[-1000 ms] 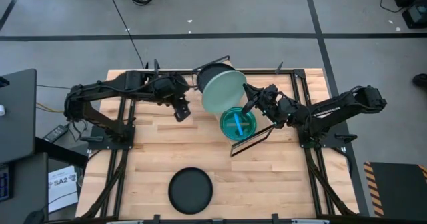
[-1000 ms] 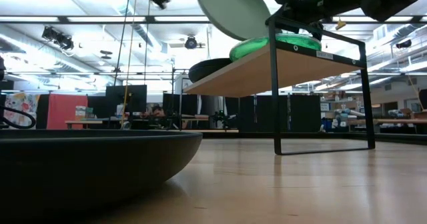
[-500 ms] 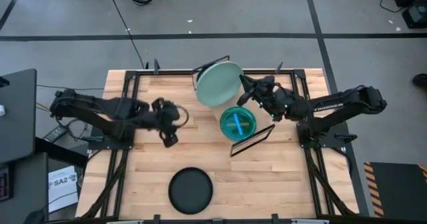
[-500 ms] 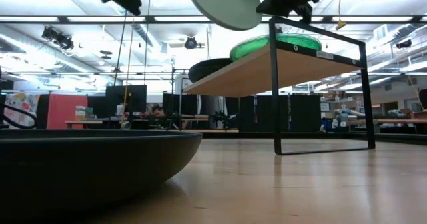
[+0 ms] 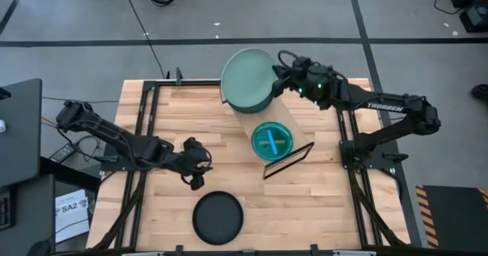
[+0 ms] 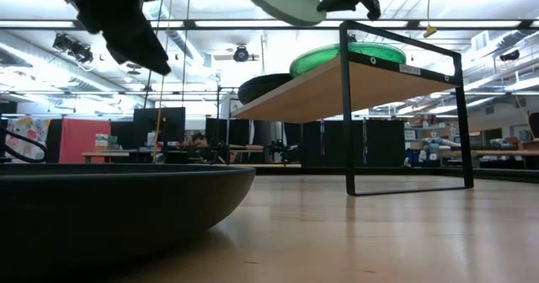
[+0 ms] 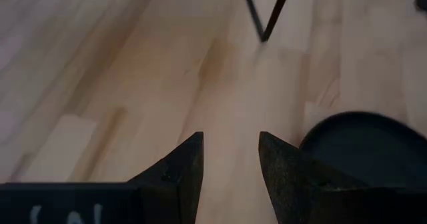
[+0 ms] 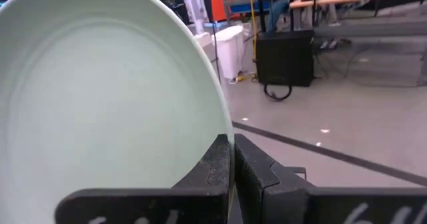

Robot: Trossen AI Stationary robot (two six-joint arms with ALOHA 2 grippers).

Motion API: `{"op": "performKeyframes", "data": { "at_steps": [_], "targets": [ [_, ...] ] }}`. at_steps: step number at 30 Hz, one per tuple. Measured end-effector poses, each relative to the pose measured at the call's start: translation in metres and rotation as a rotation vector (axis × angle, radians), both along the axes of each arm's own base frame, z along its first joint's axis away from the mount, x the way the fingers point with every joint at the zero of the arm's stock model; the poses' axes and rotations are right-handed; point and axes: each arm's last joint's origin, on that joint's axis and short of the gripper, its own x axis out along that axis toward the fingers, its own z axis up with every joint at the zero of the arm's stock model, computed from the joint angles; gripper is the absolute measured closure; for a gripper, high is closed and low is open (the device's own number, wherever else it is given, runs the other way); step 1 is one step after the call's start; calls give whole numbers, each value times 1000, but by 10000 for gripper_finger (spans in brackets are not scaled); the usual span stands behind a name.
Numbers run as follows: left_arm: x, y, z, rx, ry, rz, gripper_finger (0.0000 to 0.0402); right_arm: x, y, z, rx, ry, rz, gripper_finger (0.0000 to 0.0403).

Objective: Place and stack plates onto a shelf
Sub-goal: Stack the light gray plate on the top of the black plate on the shelf

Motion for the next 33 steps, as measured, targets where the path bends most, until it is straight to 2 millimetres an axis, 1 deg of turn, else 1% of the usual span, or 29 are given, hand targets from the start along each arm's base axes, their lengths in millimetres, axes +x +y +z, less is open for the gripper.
{"op": "performKeyframes", "data": {
  "at_steps": [3, 8, 12, 16, 21, 26, 33],
  "targets": [
    [1, -1, -9, -25, -58, -3, 251, -4, -12, 3, 42, -36, 11, 390],
    [2, -3, -17, -36, -141, -26, 251, -7, -32, -5, 143, -46, 11, 390],
    [2, -2, -19, -36, -148, -27, 251, -2, -47, -19, 242, -22, 32, 390],
    [2, -2, -20, -34, -148, -25, 251, 8, -62, -37, 332, 1, 68, 390],
    [2, -2, -20, -34, -147, -25, 251, 16, -79, -58, 403, 44, 85, 390],
    [2, -2, -20, -32, -146, -27, 251, 17, -88, -68, 440, 76, 80, 390],
    [2, -2, -20, -31, -144, -27, 251, 8, -90, -70, 476, 124, 50, 387]
  ]
}}
